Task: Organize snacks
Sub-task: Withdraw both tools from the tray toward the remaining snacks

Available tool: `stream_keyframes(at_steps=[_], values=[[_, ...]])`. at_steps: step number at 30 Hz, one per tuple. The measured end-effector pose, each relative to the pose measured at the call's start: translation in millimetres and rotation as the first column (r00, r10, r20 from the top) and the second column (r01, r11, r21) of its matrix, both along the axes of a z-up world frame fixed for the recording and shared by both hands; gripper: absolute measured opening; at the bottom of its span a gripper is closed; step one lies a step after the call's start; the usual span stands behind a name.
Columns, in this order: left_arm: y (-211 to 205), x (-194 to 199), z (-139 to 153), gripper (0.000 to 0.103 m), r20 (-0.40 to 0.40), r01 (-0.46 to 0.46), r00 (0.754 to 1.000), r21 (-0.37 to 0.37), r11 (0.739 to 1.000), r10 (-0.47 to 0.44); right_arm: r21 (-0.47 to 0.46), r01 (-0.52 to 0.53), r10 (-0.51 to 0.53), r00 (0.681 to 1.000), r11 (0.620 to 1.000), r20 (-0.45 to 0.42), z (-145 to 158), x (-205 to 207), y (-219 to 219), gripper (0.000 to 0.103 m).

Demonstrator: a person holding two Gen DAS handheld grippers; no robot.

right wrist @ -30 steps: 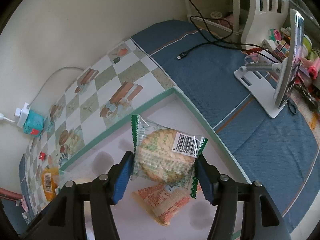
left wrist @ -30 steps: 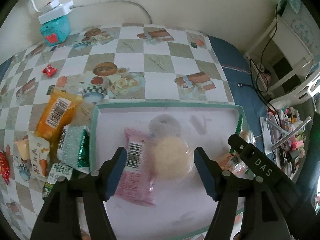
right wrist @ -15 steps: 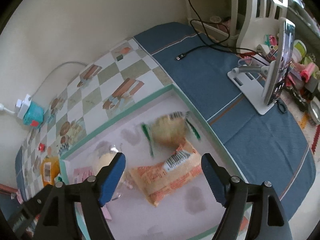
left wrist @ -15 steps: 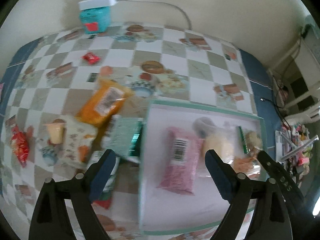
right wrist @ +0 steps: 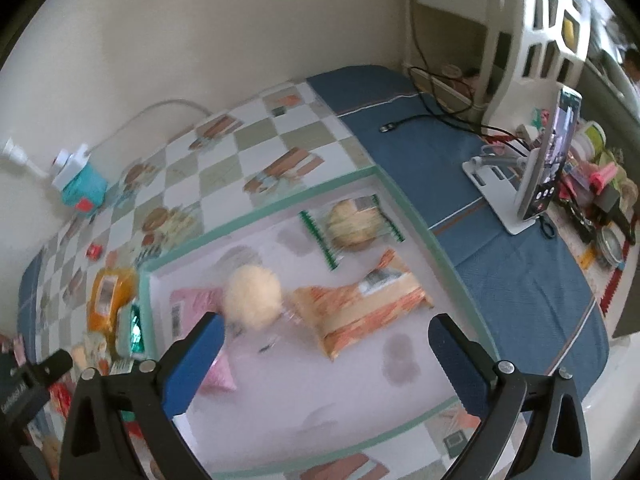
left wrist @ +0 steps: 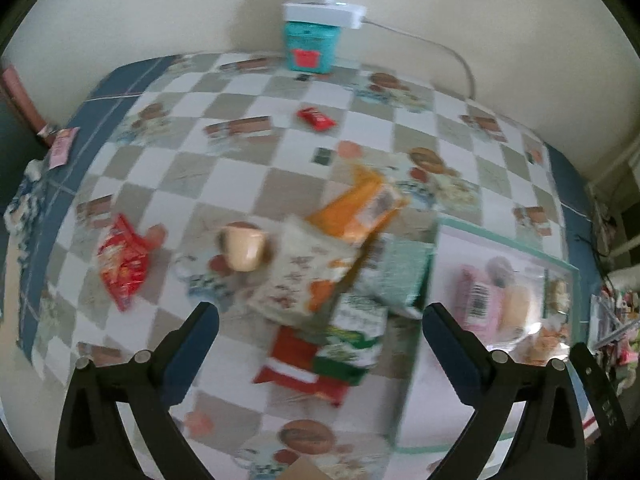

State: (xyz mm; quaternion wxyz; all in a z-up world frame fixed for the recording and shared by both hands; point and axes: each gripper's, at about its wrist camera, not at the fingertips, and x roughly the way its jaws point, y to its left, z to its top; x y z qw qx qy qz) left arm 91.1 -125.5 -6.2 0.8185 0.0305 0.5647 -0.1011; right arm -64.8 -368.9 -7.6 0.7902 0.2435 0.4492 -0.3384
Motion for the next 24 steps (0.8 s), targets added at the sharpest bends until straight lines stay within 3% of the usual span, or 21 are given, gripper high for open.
stream_keyframes(at_steps=[11, 18, 24], values=[[68.7, 9.8, 5.6, 0.102, 0.033, -0.090, 0.996, 0.095, 0.991, 0.088, -0.071, -0.120, 0.120, 0.993, 0.990, -0.014, 12.5, 16.5, 69.3, 0.103], [105.3, 17.4, 15.2, 0.102, 0.069, -0.113, 0.992, 0.117, 0.987, 0.106, -0.054, -0.180, 0.180, 0.984, 0.982, -0.002, 13.0, 34.4, 108.2, 0.103], [143.7, 31.5, 11.6, 0.102, 0.064, -0.183, 0.982, 0.125, 0.975, 0.176, -0.027, -0.225, 0.225, 0.974, 0.974, -0.003, 7.3, 53.5, 136.4, 0.103]])
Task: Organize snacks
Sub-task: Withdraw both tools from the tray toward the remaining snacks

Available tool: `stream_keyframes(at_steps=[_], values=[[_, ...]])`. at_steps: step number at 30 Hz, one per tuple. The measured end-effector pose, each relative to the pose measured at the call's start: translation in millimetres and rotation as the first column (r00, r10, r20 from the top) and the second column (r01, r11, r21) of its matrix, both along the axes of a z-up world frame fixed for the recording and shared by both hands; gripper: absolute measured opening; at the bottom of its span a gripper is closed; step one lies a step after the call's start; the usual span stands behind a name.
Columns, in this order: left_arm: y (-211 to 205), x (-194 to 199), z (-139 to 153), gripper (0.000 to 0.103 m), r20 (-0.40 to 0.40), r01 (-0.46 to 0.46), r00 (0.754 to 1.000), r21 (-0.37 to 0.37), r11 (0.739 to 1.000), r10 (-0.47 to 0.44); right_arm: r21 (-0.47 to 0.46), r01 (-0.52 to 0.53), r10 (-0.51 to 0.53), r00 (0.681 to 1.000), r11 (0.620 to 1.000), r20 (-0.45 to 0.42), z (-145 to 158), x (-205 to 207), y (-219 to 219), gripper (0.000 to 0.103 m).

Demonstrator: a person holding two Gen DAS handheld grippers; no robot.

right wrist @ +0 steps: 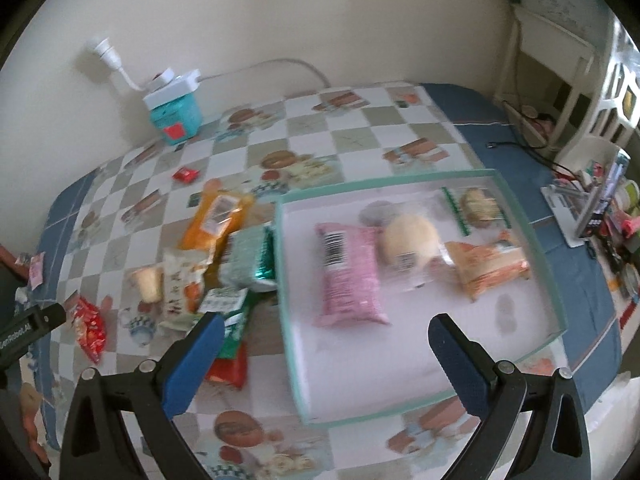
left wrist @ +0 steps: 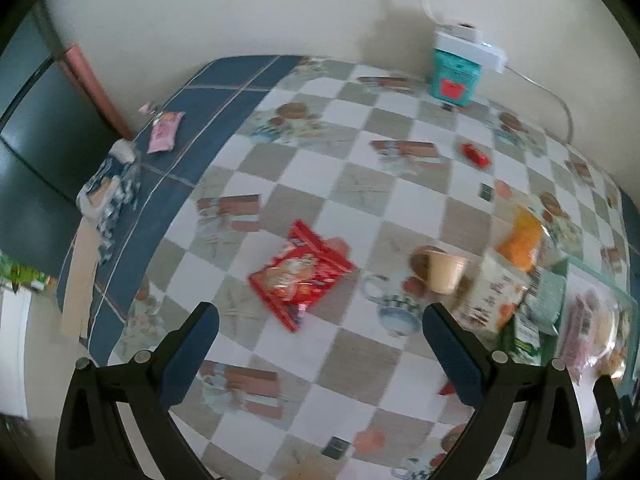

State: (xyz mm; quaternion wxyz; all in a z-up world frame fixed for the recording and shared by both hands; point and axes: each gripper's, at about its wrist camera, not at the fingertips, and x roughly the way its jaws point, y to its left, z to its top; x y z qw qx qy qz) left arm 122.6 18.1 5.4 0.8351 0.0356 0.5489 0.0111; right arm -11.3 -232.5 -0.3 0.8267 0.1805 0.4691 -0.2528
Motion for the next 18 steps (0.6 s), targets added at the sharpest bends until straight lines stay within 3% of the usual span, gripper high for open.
stream_keyframes(at_steps=[12, 18], values=[[79.4, 21.0, -13.0, 0.102, -0.045, -0.172, 0.985, -0.056, 0.984, 0.169, 0.085, -0.059, 0.058, 0.998, 0.995, 0.007, -13.2, 29.9, 36.0, 0.103], [97.7, 26.8, -25.0, 0.102, -0.081, -0.209, 0.976, -0.082, 0.974, 0.203, 0.103, -0.067, 0.069, 0.997, 0.992, -0.019, -27.7, 45.8, 42.6, 0.103]])
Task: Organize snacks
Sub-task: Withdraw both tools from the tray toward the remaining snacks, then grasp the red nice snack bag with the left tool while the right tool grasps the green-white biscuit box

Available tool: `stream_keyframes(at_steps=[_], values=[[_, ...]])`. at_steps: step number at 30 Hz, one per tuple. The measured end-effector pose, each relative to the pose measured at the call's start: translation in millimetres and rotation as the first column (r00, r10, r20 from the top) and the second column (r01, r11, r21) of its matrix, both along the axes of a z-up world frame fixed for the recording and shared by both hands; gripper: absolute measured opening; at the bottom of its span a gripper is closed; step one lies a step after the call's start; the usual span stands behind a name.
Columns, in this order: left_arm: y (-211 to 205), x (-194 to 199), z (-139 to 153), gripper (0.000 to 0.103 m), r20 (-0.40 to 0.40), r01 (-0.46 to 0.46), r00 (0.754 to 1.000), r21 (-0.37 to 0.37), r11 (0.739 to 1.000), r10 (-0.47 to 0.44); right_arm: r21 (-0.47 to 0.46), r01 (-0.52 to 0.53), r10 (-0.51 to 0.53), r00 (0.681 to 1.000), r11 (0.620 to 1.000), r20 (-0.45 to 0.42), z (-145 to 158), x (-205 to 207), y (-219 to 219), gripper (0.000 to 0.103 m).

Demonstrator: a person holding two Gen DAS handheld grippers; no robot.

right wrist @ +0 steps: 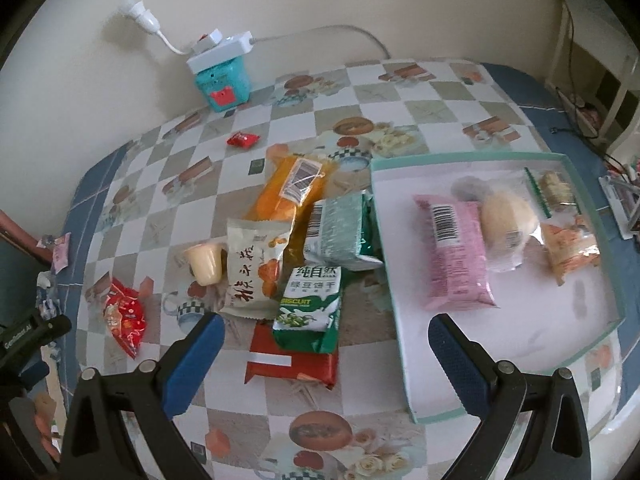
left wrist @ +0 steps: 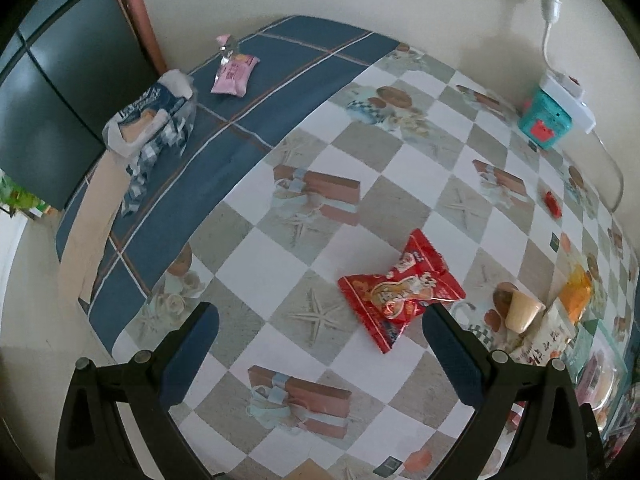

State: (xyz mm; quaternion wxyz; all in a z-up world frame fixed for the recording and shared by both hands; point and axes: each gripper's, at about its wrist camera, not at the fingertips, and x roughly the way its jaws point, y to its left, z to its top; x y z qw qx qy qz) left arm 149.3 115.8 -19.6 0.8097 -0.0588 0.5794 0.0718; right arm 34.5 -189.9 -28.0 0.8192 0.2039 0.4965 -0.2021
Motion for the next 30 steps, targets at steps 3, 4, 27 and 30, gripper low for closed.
stream_keyframes(at_steps=[3, 4, 27, 30], values=[[0.5, 5.9, -8.0, 0.101, -0.021, 0.003, 1.000, -0.012, 1.000, -0.003, -0.005, -0.009, 0.009, 1.000, 1.000, -0.021, -7.4, 7.3, 2.3, 0.103], [-0.1, 7.5, -10.4, 0.102, -0.028, 0.008, 1.000, -0.013, 1.000, -0.008, -0.006, -0.014, 0.014, 1.000, 1.000, -0.025, -9.7, 9.8, 3.1, 0.103], [-75.5, 46.1, -69.6, 0.102, -0.114, 0.271, 0.958, 0.047, 0.962, -0.264, -0.005, -0.026, 0.025, 0.995, 1.000, -0.101, -44.4, 37.2, -5.5, 0.093], [-79.3, 47.5, -75.9, 0.102, -0.128, 0.280, 0.954, 0.048, 0.959, -0.272, -0.011, -0.032, 0.030, 0.994, 0.999, -0.101, -44.8, 38.1, -3.7, 0.085]])
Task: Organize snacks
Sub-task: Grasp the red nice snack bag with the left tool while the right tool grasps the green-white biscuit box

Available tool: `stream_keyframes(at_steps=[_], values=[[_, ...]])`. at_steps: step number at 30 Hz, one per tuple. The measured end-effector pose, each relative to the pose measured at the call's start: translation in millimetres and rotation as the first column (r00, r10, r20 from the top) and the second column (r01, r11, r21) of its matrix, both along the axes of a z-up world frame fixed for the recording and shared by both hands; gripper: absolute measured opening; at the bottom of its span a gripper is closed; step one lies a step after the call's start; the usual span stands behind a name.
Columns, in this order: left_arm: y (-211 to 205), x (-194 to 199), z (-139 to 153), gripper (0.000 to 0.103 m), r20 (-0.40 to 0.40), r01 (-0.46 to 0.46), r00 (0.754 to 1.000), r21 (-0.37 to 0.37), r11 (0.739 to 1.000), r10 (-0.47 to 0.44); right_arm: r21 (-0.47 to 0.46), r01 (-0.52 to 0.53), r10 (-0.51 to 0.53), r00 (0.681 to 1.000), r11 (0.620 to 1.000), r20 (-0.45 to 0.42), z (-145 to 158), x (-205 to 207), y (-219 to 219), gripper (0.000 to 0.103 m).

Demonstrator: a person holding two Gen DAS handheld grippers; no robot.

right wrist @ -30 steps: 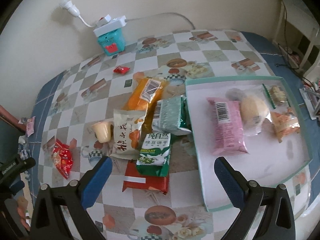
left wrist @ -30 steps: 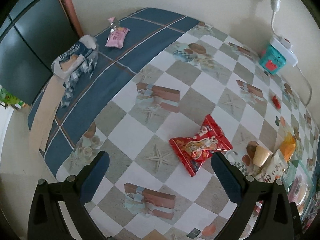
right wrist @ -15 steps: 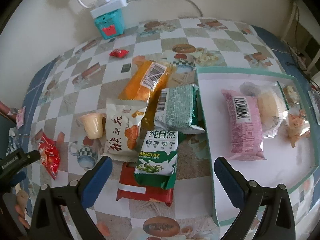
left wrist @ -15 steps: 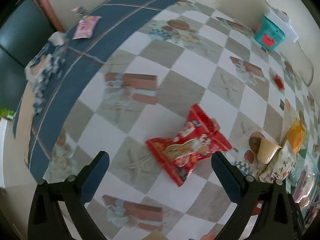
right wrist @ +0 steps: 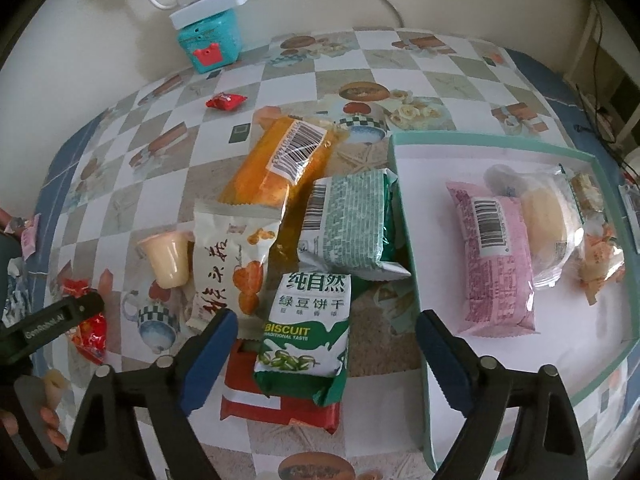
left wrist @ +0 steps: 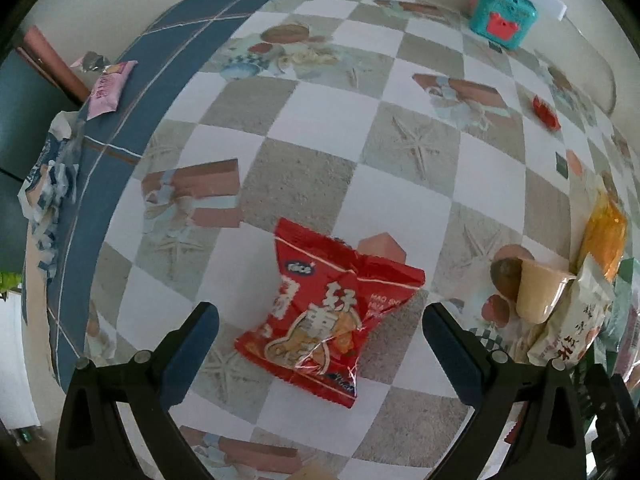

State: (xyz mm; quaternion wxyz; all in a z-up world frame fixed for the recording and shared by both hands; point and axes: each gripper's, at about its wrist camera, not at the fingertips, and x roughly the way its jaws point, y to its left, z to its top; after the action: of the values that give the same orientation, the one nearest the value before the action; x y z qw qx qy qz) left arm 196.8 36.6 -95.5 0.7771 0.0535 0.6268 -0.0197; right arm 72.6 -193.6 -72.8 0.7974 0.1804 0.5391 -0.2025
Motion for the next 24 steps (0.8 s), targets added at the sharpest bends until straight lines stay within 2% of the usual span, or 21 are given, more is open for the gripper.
stream_keyframes(at_steps=[3, 5, 11, 14, 15, 16, 17, 19, 24], values=[[1.4, 2.0, -5.8, 0.101, -0.012, -0.007, 1.000, 0.005, 1.000, 0.007, 0.010, -0.002, 0.002, 1.000, 1.000, -0.006, -2.6, 0.6, 1.1, 0.077], [3.8, 5.1, -8.2, 0.101, -0.020, -0.023, 1.000, 0.003, 1.000, 0.023, 0.014, 0.002, -0.002, 1.000, 1.000, -0.008, -3.3, 0.1, 0.6, 0.067], [8.5, 8.4, -10.5, 0.100, -0.016, -0.028, 0.999, -0.025, 0.999, 0.028, 0.044, 0.018, -0.019, 1.000, 0.999, 0.012, -2.3, -2.7, -3.5, 0.059], [4.1, 5.3, -11.8, 0.089, -0.012, -0.020, 1.000, -0.012, 1.000, 0.020, 0.053, 0.008, -0.009, 1.000, 0.999, 0.015, -2.5, -2.0, -2.9, 0.048], [2.5, 4.7, -12.4, 0.077, -0.012, -0.021, 1.000, -0.008, 1.000, 0.021, 0.057, 0.003, -0.004, 1.000, 0.998, 0.016, -2.6, -1.6, -2.2, 0.047], [2.6, 3.7, -12.7, 0.073, -0.011, -0.025, 1.000, -0.001, 1.000, 0.025, 0.057, 0.002, -0.003, 1.000, 0.998, 0.017, -2.4, -1.4, -1.6, 0.046], [0.8, 3.2, -11.5, 0.072, -0.008, -0.027, 1.000, 0.000, 1.000, 0.027, 0.056, 0.002, -0.003, 1.000, 0.998, 0.018, -2.1, -1.4, -1.4, 0.044], [-1.0, 1.4, -7.1, 0.065, -0.002, -0.035, 0.999, -0.010, 0.999, 0.035, 0.058, 0.006, -0.007, 1.000, 0.998, 0.024, -1.0, -2.4, -2.5, 0.043], [3.4, 1.7, 7.2, 0.064, 0.016, -0.056, 0.998, -0.052, 0.997, 0.057, 0.077, 0.014, -0.018, 0.999, 0.997, 0.045, 3.9, -6.0, -6.6, 0.042]])
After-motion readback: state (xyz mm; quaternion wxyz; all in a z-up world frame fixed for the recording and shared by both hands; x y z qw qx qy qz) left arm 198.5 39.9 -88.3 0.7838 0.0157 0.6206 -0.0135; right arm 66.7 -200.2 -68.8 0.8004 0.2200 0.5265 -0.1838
